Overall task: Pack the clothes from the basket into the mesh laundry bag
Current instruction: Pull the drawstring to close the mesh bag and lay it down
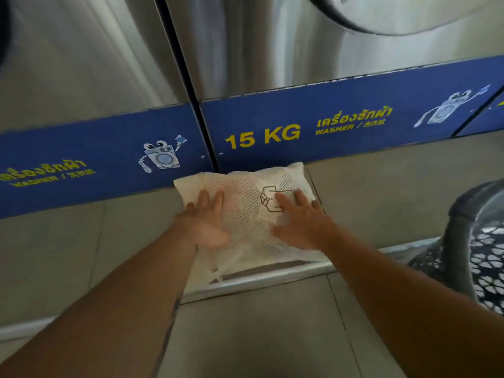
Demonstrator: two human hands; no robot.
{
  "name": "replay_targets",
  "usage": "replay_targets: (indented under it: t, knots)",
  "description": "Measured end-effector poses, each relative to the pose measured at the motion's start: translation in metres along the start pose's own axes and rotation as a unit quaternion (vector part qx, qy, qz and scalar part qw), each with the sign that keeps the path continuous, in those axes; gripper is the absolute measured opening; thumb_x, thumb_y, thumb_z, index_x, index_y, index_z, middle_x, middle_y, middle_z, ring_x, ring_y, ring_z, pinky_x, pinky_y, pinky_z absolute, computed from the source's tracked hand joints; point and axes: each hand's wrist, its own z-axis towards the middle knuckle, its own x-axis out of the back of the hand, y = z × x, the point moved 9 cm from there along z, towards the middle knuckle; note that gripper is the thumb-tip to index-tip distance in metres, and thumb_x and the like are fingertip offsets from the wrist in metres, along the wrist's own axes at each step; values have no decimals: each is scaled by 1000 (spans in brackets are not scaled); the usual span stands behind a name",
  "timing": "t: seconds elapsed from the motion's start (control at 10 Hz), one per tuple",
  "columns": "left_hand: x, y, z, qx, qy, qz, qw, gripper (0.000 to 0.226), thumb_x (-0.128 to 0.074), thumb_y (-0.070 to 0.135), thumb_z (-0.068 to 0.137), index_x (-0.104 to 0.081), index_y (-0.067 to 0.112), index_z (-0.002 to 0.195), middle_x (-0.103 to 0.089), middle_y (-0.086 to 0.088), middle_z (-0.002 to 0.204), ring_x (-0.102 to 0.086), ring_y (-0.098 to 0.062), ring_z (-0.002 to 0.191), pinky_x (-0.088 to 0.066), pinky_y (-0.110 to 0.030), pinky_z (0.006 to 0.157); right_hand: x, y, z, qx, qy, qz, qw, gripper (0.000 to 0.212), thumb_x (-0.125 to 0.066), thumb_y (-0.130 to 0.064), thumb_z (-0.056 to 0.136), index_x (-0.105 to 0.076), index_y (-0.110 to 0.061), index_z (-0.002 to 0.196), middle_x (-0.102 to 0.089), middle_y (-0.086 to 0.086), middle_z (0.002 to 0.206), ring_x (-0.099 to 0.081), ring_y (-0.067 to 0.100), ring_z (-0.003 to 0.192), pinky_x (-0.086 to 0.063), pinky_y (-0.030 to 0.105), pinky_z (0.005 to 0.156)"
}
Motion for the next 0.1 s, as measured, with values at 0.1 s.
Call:
replay_targets:
  t: [0.1]
  knots:
    - [29, 7, -59, -9, -12, 66, 998, 103, -56, 32, 82, 19, 25, 153, 26, 2, 161, -5, -30, 149, -26, -58, 112, 38, -8, -48, -22, -49, 7, 999, 87, -57, -49, 92, -3, -42, 160, 11, -1, 171, 1, 41, 156, -18, 62, 122]
